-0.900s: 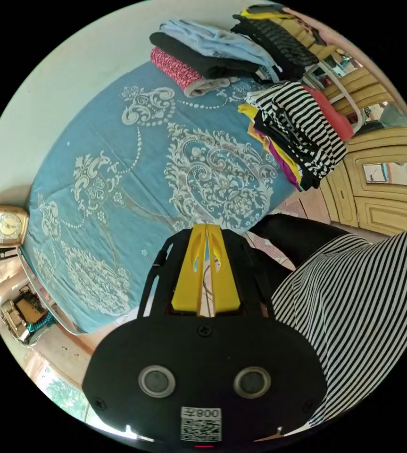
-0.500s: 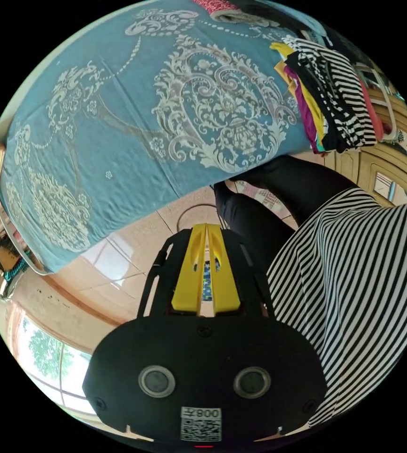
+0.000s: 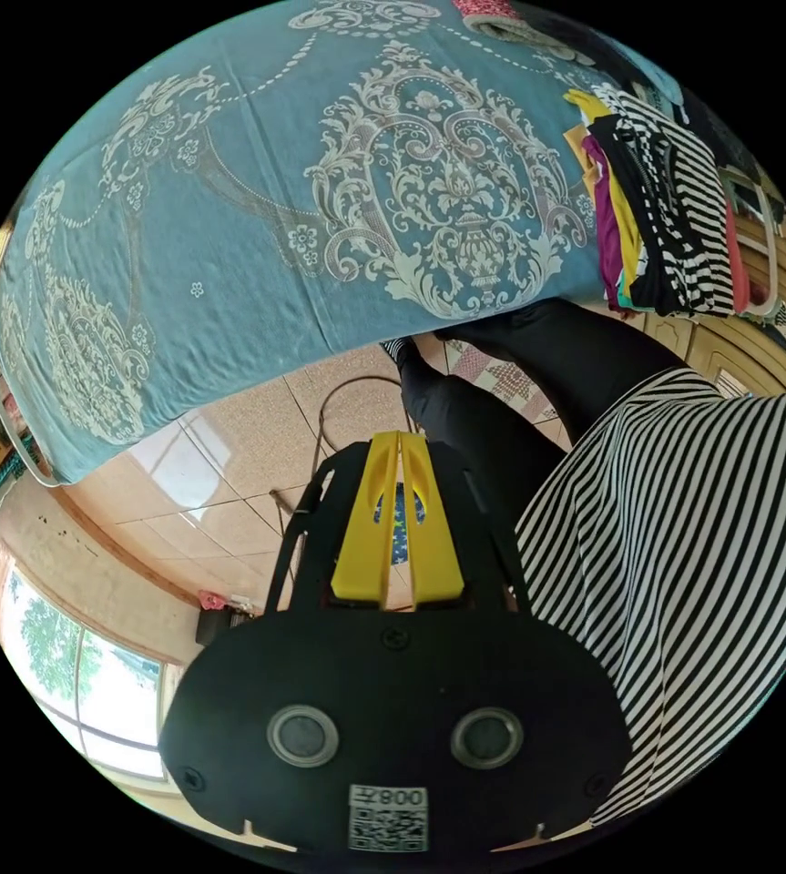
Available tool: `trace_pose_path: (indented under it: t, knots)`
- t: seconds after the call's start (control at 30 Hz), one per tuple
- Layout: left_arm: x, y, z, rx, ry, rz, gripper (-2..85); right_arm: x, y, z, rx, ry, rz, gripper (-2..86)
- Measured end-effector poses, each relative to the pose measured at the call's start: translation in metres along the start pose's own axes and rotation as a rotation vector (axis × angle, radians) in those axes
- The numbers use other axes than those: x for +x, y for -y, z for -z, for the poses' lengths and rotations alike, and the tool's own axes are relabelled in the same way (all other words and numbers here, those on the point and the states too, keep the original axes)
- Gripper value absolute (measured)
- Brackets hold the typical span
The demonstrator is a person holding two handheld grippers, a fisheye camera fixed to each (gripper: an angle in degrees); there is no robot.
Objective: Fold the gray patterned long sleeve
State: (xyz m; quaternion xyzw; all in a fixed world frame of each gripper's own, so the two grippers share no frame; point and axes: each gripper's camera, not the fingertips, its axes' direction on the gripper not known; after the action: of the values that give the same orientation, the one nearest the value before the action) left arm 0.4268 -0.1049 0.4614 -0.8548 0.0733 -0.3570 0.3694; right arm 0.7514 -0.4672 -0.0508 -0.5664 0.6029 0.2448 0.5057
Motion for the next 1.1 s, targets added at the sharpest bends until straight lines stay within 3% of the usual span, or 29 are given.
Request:
trace_pose_path:
  t: [0.23, 0.5, 0.8, 1.1]
  knots:
    - [-0.077, 0.014, 0.015, 0.227, -0.092, -0.042, 0.3, -0.009, -0.052, 0.126, 0.248, 0.301, -0.018, 2.5]
    - [-0.198, 0.008, 0.086, 0.695, -0.301, -0.222, 0.8, -0.120, -0.107, 0.296, 0.434, 0.482, 0.183, 2.3]
    - [-0.327, -0.058, 0.158, 1.111, -0.287, -0.387, 6.0, -0.293, -0.153, 0.469, 0.570, 0.542, 0.512, 2.0]
    - [-0.436, -0.100, 0.165, 1.291, -0.233, -0.395, 7.2, -0.425, -0.197, 0.571, 0.552, 0.652, 0.748, 1.7]
